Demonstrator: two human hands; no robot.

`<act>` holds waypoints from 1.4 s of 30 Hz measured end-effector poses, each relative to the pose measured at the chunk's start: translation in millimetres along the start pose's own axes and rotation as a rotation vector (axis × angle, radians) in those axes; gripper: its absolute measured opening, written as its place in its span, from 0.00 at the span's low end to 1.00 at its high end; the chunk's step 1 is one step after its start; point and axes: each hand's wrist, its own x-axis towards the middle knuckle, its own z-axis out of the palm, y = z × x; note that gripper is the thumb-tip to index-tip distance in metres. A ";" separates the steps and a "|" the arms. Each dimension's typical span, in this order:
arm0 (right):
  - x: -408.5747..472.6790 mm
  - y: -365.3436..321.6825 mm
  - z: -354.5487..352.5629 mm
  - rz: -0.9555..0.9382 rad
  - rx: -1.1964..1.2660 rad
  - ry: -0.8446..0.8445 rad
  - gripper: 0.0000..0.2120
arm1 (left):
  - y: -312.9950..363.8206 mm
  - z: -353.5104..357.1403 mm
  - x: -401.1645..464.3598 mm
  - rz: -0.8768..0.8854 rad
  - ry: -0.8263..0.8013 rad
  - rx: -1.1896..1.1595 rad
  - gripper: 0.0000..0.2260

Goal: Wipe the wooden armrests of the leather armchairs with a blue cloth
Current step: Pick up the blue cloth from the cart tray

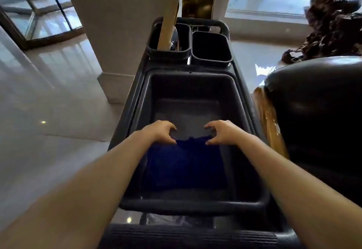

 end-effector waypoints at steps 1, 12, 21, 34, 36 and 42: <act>2.9 0.9 7.3 0.015 -0.001 -0.022 0.32 | -2.5 6.5 1.3 -0.014 -0.023 0.011 0.28; 29.2 8.8 87.7 0.068 -0.065 -0.165 0.33 | -27.8 81.2 21.9 -0.126 -0.101 0.046 0.25; 25.3 3.5 125.9 0.035 -0.202 0.050 0.12 | -30.0 120.7 24.4 -0.132 0.151 0.050 0.14; 13.6 21.0 26.0 0.091 0.285 0.104 0.10 | -12.9 9.4 24.2 -0.076 0.082 -0.287 0.10; 2.8 20.2 -1.8 0.080 0.319 0.154 0.09 | 2.9 -18.8 19.1 -0.031 0.115 -0.321 0.10; -39.3 20.9 -83.9 0.047 0.321 0.312 0.09 | 58.0 -89.1 2.6 0.155 0.177 -0.319 0.11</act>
